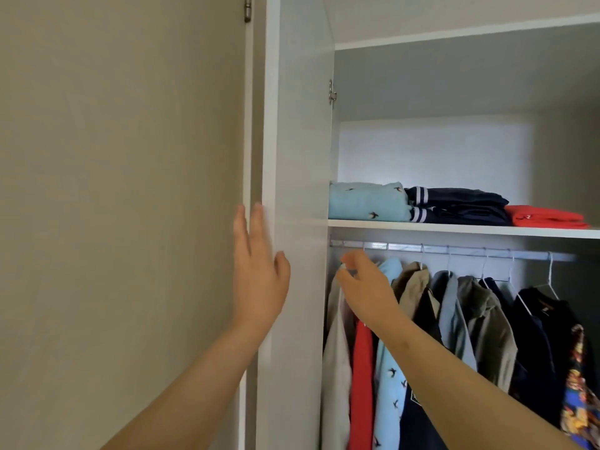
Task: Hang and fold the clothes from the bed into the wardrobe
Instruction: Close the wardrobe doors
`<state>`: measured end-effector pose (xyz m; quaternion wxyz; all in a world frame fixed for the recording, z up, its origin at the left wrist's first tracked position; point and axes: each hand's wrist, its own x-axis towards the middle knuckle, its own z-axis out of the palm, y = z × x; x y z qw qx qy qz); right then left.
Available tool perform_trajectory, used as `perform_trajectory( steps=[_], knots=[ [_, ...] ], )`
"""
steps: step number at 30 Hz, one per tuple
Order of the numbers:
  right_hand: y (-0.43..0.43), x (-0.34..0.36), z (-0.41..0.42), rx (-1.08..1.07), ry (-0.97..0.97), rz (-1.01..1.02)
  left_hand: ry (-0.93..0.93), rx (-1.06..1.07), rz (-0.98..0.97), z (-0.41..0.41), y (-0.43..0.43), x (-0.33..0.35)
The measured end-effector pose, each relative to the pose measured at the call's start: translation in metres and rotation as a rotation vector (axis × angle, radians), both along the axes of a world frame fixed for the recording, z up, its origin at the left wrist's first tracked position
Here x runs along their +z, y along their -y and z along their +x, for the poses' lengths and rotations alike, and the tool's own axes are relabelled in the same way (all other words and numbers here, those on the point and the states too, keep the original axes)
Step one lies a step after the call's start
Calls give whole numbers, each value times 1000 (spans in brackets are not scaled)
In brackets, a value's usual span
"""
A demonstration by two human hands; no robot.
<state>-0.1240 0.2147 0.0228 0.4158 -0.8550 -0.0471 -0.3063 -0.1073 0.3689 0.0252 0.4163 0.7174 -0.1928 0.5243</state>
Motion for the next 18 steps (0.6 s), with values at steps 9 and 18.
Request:
perform_trajectory(
  steps=[9,18],
  knots=[
    [9,-5,-14,-52,30,66,-290,-201,-229,-2,16,-13],
    [80,-1,-37,-154,61,103,-256,-323,-111,-26,99,-24]
  ],
)
